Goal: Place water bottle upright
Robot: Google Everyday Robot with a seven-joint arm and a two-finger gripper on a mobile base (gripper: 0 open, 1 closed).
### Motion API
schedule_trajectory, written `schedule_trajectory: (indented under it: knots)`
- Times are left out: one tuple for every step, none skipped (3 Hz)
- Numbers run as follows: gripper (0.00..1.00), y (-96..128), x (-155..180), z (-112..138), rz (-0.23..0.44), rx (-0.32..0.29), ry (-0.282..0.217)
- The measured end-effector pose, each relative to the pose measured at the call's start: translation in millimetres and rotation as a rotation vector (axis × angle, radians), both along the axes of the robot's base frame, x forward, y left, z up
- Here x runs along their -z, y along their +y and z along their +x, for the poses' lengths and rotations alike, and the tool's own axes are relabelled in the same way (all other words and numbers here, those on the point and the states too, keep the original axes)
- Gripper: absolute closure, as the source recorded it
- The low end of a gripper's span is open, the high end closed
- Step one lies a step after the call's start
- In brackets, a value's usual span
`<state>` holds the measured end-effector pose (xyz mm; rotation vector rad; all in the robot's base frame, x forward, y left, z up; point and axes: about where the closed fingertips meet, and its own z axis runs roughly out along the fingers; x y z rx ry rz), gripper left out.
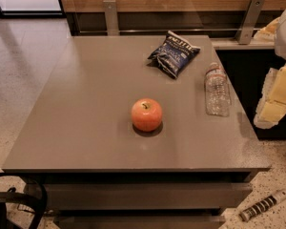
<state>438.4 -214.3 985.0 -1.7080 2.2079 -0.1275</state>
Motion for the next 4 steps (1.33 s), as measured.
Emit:
schedule_trajectory:
  knots:
    - [0.00,0.0,-0.5,0.1,0.000,0.000,-0.001]
    - [0.00,-7.0,0.9,12.2,0.038,0.029,0.010]
    - [0.00,-26.7,12.7,57.1,0.191,0.149,0.088]
    - [0.00,-38.2,18.0,100.0,0.311,0.289,0.148]
